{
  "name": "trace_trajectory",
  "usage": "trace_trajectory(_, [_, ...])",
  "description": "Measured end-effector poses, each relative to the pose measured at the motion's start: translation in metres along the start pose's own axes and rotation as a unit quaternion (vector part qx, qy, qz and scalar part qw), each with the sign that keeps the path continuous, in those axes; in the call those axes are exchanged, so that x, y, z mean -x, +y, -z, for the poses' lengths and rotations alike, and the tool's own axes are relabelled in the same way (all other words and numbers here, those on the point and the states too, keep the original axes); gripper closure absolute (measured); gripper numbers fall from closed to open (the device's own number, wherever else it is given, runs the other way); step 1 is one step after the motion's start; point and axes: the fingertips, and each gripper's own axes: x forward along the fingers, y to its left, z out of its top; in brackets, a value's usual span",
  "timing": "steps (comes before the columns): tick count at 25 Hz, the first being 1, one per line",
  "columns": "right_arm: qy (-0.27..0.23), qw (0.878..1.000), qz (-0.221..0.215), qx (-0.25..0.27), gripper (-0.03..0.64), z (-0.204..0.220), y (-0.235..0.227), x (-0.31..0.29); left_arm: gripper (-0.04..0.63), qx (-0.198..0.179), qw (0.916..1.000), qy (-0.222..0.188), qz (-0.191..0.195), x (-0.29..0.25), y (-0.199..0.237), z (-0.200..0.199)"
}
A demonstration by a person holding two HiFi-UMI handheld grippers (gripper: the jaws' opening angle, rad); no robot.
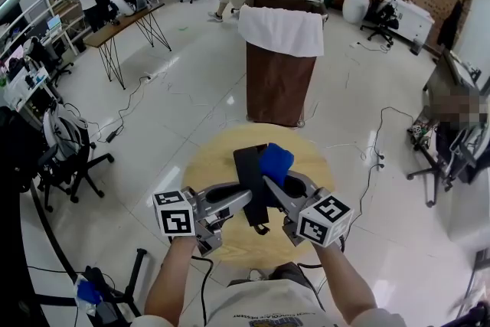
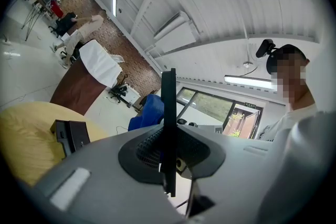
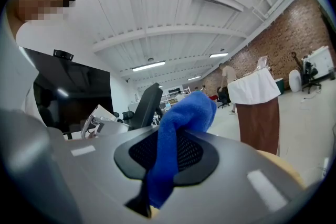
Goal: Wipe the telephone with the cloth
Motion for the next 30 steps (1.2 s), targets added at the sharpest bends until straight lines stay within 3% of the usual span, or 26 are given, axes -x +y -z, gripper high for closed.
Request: trace_trajectory(30, [-0.041, 0.998, 0.028, 0.045, 0.555, -0.053, -0.018, -0.016, 0.533, 0.034, 0.9982, 0.046, 0.02, -0.004, 0.003, 0.05])
